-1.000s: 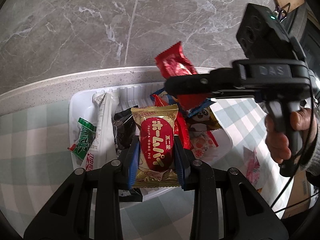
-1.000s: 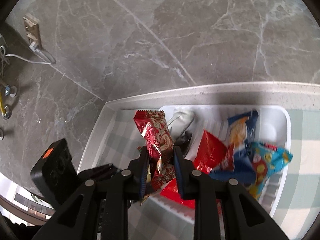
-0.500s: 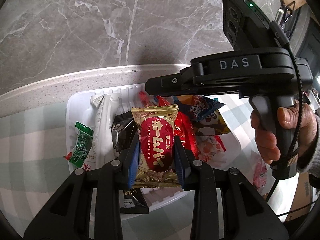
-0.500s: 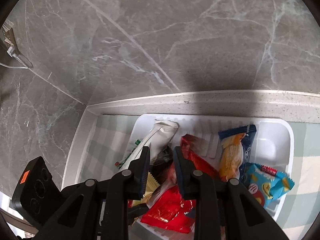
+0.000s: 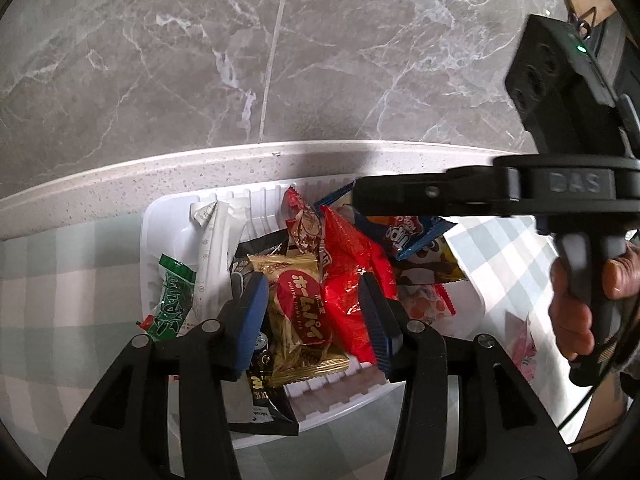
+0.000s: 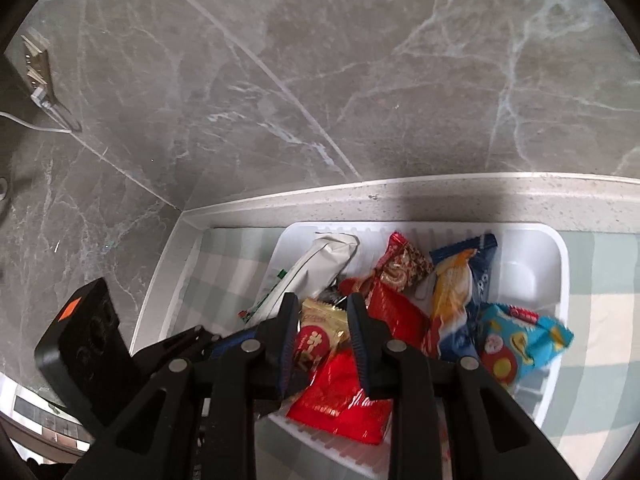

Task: Organize snacks
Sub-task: 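Move both tools back toward the orange stick bag and pink packet, then lower both open tools around the orange bag and pink packet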

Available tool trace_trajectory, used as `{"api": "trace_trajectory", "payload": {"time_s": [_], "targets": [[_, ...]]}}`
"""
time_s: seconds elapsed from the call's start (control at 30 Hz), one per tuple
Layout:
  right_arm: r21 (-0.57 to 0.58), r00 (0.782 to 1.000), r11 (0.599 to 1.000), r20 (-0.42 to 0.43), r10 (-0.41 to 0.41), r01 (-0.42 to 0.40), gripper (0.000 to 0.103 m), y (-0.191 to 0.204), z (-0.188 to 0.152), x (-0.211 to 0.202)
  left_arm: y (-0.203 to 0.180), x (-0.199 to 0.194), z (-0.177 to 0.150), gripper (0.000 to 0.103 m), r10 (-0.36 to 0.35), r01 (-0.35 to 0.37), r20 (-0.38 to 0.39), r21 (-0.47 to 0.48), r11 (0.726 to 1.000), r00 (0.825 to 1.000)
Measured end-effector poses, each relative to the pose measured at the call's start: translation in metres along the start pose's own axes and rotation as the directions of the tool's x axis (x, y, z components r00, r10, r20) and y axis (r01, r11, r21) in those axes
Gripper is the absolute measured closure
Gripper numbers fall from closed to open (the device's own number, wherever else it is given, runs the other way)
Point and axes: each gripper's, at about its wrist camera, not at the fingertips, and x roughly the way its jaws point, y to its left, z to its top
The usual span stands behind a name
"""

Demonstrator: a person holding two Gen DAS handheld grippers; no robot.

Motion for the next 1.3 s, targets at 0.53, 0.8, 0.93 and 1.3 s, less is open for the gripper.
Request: {"api": "trace_trajectory", "payload": {"time_s": [0.53, 0.8, 0.93, 1.3], "targets": [[-0.013, 0.996, 1.000, 0.084, 0.014, -0.012, 0.064, 0.020, -0.055, -0.081, -0.053, -0.040, -0.021, 0.058, 0.025, -0.028, 0.026, 0.102, 0.994, 0.999], [0.005, 0.993, 0.999, 0.113, -0.039, 0.039, 0.060, 0.015, -0.100, -0.115, -0.090, -0.051, -0.044, 0.056, -0.008, 0.009, -0.001, 0.143, 0.990, 1.000], [0.036, 0.989, 0.996, 0.125, -0.082, 0.078, 0.058, 0.003, -0.125, -0.131, -0.109, -0.052, -0.060, 0.055, -0.040, 0.044, -0.030, 0.150, 0.988, 0.999], [0.152, 0.966, 0.964, 0.107, -0.234, 0.216, 0.056, -0.047, -0.193, -0.158, -0.169, -0.046, -0.120, 0.054, -0.131, 0.162, -0.159, 0.199, 0.967, 0.979]]}}
